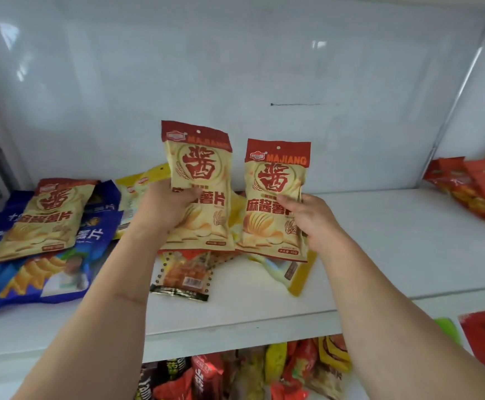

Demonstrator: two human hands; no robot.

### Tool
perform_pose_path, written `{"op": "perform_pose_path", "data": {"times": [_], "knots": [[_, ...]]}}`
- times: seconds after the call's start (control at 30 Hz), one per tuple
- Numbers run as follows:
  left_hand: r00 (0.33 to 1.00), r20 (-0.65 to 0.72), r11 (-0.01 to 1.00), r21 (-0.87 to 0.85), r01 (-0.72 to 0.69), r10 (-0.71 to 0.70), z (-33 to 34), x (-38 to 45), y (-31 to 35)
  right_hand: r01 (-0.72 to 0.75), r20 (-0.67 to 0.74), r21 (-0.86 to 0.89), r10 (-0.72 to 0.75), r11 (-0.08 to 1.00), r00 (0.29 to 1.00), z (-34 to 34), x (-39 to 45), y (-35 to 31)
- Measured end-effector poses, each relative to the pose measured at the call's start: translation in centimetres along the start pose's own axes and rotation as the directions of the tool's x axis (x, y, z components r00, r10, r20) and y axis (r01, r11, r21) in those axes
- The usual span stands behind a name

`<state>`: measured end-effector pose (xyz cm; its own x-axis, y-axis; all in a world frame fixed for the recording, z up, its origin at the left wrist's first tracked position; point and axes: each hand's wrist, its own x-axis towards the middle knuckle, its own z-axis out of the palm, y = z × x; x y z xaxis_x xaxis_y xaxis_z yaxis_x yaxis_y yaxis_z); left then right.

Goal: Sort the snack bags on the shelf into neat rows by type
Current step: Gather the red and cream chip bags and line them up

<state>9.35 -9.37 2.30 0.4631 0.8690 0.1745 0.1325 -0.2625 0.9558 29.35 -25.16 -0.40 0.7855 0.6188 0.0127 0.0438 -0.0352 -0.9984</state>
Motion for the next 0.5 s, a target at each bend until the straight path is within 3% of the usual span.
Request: {"op": "perform_pose_path", "data": {"times": [0.23, 0.5], "knots": [[0.995, 0.063, 0.985, -0.147, 0.087, -0.078, 10.3, -2.2, 1.1, 0.01, -0.027, 0.013, -0.01, 1.0, 1.0, -10.3, 1.4, 0.9], [0.954, 0.278, 0.923, -0.329, 0.201, -0.109, 23.0, -4.3, 2.9, -0.007, -0.091, 0.031, 0.01, 0.999, 0.996, -22.3, 3.3, 2.9]]}}
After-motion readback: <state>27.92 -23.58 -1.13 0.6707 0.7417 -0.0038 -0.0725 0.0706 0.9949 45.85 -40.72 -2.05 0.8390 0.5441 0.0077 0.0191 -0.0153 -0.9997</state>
